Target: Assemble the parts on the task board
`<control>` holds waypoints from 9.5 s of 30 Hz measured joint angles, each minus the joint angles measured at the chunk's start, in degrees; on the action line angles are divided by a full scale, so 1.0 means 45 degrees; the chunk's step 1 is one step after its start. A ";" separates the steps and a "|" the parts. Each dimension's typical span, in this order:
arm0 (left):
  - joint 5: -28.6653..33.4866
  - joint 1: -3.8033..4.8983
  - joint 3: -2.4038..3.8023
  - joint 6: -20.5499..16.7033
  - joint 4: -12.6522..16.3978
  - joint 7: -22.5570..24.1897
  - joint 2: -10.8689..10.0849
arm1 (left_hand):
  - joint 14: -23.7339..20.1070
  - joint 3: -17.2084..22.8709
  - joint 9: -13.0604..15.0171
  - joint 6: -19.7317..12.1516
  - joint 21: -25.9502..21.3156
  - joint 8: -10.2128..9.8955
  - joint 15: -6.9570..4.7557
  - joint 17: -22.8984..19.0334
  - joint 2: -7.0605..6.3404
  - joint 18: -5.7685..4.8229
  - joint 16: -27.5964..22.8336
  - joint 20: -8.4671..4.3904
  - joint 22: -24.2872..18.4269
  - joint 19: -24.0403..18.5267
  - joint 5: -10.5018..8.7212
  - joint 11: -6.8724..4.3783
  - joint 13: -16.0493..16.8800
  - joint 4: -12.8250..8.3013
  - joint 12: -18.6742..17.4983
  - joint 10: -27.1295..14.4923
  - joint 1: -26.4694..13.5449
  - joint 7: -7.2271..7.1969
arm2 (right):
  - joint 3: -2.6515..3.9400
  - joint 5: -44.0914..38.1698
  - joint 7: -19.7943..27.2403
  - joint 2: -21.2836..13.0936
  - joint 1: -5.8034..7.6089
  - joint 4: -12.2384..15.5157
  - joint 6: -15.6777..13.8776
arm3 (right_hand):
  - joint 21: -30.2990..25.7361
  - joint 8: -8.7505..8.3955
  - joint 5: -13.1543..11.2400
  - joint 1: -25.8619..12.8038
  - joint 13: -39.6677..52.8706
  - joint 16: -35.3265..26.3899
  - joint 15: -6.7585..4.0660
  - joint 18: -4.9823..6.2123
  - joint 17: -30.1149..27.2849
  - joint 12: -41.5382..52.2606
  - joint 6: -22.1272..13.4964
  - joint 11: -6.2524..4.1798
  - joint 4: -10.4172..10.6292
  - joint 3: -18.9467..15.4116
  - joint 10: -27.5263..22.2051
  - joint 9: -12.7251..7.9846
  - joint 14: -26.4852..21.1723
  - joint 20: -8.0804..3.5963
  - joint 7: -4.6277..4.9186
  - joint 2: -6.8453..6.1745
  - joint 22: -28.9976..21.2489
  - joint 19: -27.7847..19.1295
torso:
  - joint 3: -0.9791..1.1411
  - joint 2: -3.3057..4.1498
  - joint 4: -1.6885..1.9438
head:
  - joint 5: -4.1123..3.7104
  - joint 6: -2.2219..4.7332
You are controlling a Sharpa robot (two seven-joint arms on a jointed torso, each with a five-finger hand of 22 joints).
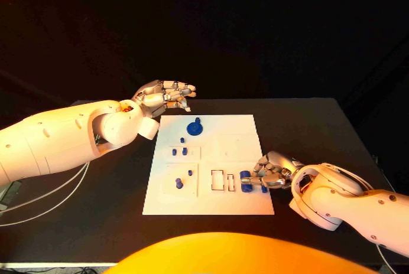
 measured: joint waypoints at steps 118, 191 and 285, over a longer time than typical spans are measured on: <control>-0.0005 0.0003 -0.0001 0.0081 -0.0004 -0.0190 0.0082 | -0.0045 -0.0033 -0.0018 0.0000 -0.0056 0.0055 0.0045 -0.0016 0.0050 -0.0001 0.0000 0.0000 -0.0033 -0.0001 0.0000 0.0000 -0.0029 0.0036 0.0000 0.0000 -0.0050 0.0000 | 0.0067 -0.0454 -0.1015 0.2810 0.0305 -0.1007 0.0536 | 0.0400 0.0986 -0.0023 0.0246 -0.0002 0.0048 -0.0270 0.0001 -0.0002 0.0182 0.0652 -0.0358 -0.0035 -0.0139 0.0275 -0.0011 0.0002 -0.0228 -0.0373 0.1718 0.0007 0.0041 | 0.0016 0.0016 -0.0001 | 0.0266 0.0000; 0.0010 0.0003 -0.0007 0.0094 -0.0065 -0.0373 0.0005 | -0.0045 -0.0033 -0.0024 0.0000 -0.0110 0.0055 0.0045 -0.0021 0.0118 0.0000 0.0000 0.0046 -0.0060 0.0044 0.0000 -0.0045 -0.0048 0.0035 0.0000 -0.0044 -0.0118 0.0000 | 0.0034 -0.0814 -0.0531 0.2000 -0.0093 -0.0039 0.0829 | 0.0657 0.1100 0.0028 0.2299 0.0063 0.0047 -0.0386 0.0003 0.0001 0.0185 0.0557 -0.0446 -0.0055 0.0306 0.0278 -0.0220 -0.0032 -0.0368 -0.0468 0.2037 0.0010 0.0088 | 0.0022 0.0028 0.0004 | 0.0270 0.0000; -0.0009 -0.0006 -0.0022 0.0467 0.0034 -0.0234 -0.0118 | -0.0044 -0.0419 -0.0062 -0.0045 -0.0405 0.0102 0.0045 -0.0025 0.0063 0.0001 0.0000 0.0046 -0.0269 0.0137 0.0000 0.0002 -0.0063 0.0422 0.0134 -0.0091 -0.0406 0.0045 | 0.0140 -0.2597 -0.0140 -0.0351 -0.0419 -0.0472 0.0432 | -0.0188 0.0308 -0.0047 0.3590 -0.0004 -0.0150 -0.0337 0.0004 0.0004 -0.0559 0.0712 -0.0362 -0.0440 0.4630 0.0317 -0.0469 -0.0020 -0.0277 -0.0352 -0.0624 0.0009 0.0041 | -0.0009 -0.0022 -0.0072 | -0.0194 0.0000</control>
